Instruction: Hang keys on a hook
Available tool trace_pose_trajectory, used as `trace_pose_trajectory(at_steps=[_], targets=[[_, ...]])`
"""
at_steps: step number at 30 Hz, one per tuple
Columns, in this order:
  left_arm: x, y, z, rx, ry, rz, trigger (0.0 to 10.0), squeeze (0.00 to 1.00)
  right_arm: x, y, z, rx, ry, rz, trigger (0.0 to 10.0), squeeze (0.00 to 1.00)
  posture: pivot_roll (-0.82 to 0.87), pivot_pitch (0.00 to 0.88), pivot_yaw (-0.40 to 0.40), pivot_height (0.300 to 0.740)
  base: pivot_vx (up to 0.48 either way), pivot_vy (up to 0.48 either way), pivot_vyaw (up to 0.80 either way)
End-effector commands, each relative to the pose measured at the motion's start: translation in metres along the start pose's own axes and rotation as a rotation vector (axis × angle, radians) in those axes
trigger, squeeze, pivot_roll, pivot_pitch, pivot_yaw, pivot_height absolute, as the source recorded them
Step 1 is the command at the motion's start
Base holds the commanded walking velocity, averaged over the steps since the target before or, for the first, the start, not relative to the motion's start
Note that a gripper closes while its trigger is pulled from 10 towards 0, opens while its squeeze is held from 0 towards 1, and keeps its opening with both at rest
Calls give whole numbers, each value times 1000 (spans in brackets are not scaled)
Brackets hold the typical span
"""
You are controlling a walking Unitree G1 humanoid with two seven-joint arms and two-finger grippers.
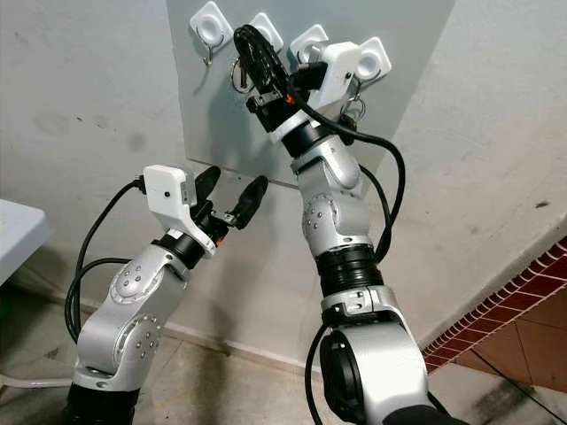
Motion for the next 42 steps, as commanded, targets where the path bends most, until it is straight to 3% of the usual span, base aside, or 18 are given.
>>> trace_pose_trajectory(at_steps=[1,42], targets=[[4,1,7,21,-2,-8,10000,0,0,4,7,17,-19,14,10000,0,25,73,-110,714,0,0,0],[5,2,11,31,-34,-4,10000,0,6,-8,-1,-61,70,72,10000,0,19,83,-105,714,0,0,0]])
Point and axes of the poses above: a point about 5 cm out from each wrist's last joint towards the gripper, its own y axis pointing out of the wrist towards the gripper, its own z axis along the axis of the wrist's last joint, x = y × z, the point moved 2 cm from there along y, pointing out of the wrist towards the gripper, and after that the axes turned 9 degrees about y, right-handed, at the moved point
